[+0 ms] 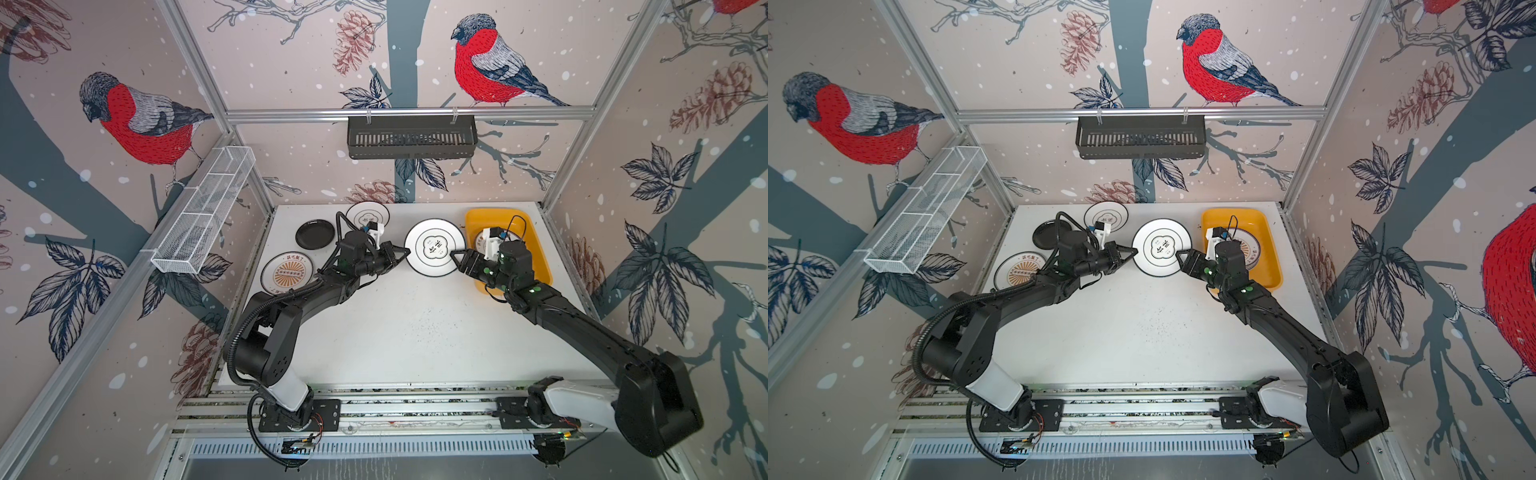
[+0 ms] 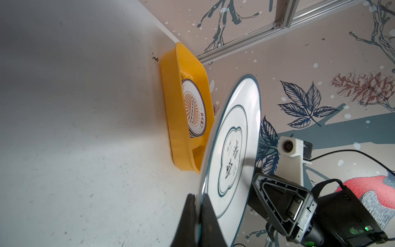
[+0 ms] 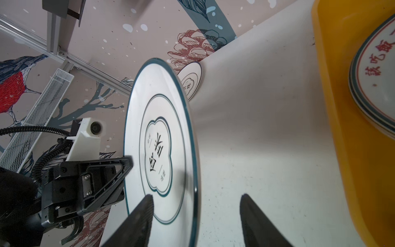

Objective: Place the plates into the plastic bin on the countertop
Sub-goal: 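Lift the green-rim plate upright with the right gripper while the left gripper draws back, then carry the green-rim plate into the yellow bin and lower it onto the stack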

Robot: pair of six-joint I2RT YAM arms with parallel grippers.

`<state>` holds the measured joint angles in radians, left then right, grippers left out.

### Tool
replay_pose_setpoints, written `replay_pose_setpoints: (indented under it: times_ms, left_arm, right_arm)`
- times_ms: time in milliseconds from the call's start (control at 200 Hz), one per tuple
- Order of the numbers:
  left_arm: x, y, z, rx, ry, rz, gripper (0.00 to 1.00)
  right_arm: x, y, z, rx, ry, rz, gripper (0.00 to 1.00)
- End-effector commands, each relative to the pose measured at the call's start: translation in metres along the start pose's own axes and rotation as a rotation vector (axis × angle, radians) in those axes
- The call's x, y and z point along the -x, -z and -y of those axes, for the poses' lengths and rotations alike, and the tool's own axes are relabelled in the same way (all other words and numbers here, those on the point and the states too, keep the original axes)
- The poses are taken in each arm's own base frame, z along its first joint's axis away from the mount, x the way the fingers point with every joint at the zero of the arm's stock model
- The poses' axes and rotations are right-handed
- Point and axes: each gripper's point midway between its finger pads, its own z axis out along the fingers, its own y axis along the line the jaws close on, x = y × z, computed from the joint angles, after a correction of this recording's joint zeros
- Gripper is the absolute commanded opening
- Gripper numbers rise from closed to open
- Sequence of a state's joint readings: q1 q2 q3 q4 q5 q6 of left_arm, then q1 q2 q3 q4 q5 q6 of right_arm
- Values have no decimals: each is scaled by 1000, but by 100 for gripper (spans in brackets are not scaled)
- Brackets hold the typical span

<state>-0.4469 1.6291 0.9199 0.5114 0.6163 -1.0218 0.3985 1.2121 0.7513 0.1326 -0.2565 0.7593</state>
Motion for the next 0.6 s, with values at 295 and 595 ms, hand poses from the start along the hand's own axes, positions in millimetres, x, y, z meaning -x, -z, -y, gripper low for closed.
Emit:
replay_pose_setpoints:
  times_ms: [295, 595]
  left_arm:
    - [6, -4, 17, -70, -29, 19, 1]
    - [8, -5, 13, -54, -46, 26, 41]
  right_arm:
    - [2, -1, 11, -50, -27, 26, 18]
    - [1, -6, 24, -75, -105, 29, 1]
